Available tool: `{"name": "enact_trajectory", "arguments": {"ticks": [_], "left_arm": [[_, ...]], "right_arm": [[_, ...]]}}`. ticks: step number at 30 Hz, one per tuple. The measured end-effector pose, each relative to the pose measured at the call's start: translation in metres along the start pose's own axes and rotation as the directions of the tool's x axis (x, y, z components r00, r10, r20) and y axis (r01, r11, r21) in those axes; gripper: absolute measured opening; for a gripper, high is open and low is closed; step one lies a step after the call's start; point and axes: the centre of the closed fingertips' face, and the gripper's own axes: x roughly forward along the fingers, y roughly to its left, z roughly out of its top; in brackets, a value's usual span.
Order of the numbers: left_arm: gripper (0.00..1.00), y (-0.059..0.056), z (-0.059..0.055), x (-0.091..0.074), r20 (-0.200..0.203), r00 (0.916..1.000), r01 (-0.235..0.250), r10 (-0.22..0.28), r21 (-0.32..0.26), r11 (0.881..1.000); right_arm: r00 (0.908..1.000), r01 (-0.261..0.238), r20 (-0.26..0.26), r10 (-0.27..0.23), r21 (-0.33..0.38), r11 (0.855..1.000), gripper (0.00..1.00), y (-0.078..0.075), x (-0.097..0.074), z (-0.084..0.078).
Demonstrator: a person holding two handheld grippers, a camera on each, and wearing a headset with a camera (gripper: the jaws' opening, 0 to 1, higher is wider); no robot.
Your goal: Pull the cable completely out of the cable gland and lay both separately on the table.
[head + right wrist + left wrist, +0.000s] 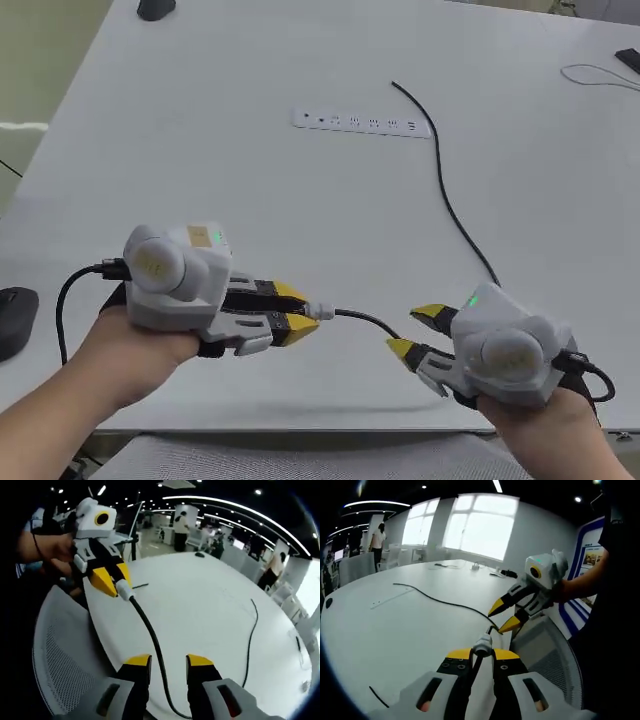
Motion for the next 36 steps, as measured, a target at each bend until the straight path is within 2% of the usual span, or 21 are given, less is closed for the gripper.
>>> {"name": "enact_trajectory", "arguments": {"ticks": [4,8,10,18,22,27,30,36], "left_arm": [[0.15,-0.001,0.001,0.001,-0.001,1.0,0.003,-0.003,-0.001,1.0],[0.15,-0.002,0.0,0.001,-0.007,1.0,0.003,-0.003,0.003,1.0],[0.15,-0.002,0.0,0.002,-0.01,0.9999,0.005,-0.005,0.008,1.0],[0.15,-0.005,-0.003,0.004,-0.024,0.9996,0.016,-0.015,0.019,1.0],[0.15,-0.007,-0.003,0.006,-0.025,0.9995,0.019,-0.018,0.021,1.0],[0.15,-0.007,-0.003,0.006,-0.021,0.9997,0.013,-0.013,0.023,1.0],[0.15,-0.006,-0.004,0.006,-0.026,0.9996,0.012,-0.012,0.027,1.0],[0.15,-0.005,-0.003,0.005,-0.018,0.9998,0.005,-0.004,0.034,0.999]], "right_arm": [[0.9995,-0.025,0.017,0.026,-0.092,0.995,0.3,0.011,0.0,0.022],[0.9985,-0.044,0.026,0.048,-0.138,0.989,0.29,0.023,0.005,0.038],[0.9987,-0.047,0.011,0.05,-0.174,0.984,0.27,0.025,0.009,0.039],[0.9973,-0.072,-0.002,0.073,-0.22,0.973,0.19,0.033,0.018,0.042],[0.9975,-0.068,-0.001,0.071,-0.25,0.966,0.1,0.035,0.019,0.042],[0.9973,-0.073,-0.006,0.074,-0.252,0.965,0.03,0.038,0.02,0.042],[0.9975,-0.07,-0.006,0.071,-0.248,0.966,0.02,0.039,0.022,0.042],[0.998,-0.06,0.009,0.063,-0.195,0.979,0.0,0.036,0.022,0.042]]}}
